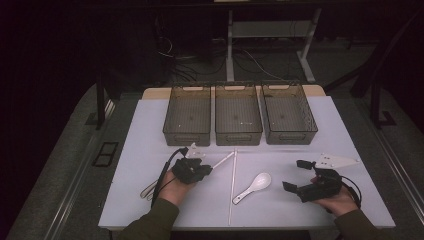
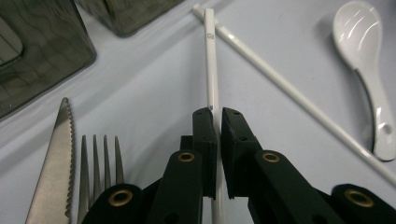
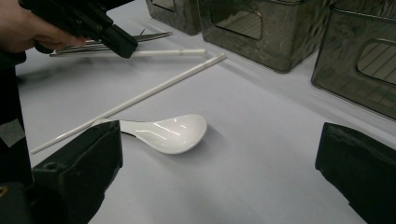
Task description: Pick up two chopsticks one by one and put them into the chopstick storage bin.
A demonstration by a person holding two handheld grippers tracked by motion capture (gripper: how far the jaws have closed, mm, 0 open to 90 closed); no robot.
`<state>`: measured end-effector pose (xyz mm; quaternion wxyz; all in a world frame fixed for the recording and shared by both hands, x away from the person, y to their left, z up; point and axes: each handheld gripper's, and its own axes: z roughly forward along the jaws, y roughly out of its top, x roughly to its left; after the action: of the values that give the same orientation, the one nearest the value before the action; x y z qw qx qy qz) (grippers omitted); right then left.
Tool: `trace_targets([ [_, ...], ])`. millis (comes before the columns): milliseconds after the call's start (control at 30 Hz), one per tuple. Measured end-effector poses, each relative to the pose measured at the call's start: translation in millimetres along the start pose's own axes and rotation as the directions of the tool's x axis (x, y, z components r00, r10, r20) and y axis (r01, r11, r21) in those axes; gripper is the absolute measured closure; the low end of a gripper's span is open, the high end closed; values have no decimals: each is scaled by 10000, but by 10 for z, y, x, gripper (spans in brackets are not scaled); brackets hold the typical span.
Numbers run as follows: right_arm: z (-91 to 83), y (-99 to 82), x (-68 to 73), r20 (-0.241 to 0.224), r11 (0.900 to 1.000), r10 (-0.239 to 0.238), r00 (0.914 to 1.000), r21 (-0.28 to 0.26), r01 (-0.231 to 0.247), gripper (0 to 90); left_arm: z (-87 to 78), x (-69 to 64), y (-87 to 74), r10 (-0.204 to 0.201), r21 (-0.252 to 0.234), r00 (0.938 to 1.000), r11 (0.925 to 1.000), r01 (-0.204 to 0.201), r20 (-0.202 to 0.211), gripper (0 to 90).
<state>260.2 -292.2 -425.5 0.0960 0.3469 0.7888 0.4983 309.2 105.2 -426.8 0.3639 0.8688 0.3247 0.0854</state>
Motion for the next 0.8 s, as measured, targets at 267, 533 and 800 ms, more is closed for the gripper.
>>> trace_targets([
  [267, -1, -1, -4, -86, 10000, 48, 10000, -79, -49, 7, -132, 33, 69, -43, -331, 9995, 9994, 53, 314, 836],
  [533, 29, -25, -12, -128, 9999, 37, 9999, -93, -38, 7, -261, 75, 141, 285, -778, 9964, 9967, -223, 794, 836],
  [800, 13, -32, -48, 55, 10000, 15, 10000, -81, -15, 7, -348, 108, 203, 444, -915, 9945, 9952, -356, 952, 836],
])
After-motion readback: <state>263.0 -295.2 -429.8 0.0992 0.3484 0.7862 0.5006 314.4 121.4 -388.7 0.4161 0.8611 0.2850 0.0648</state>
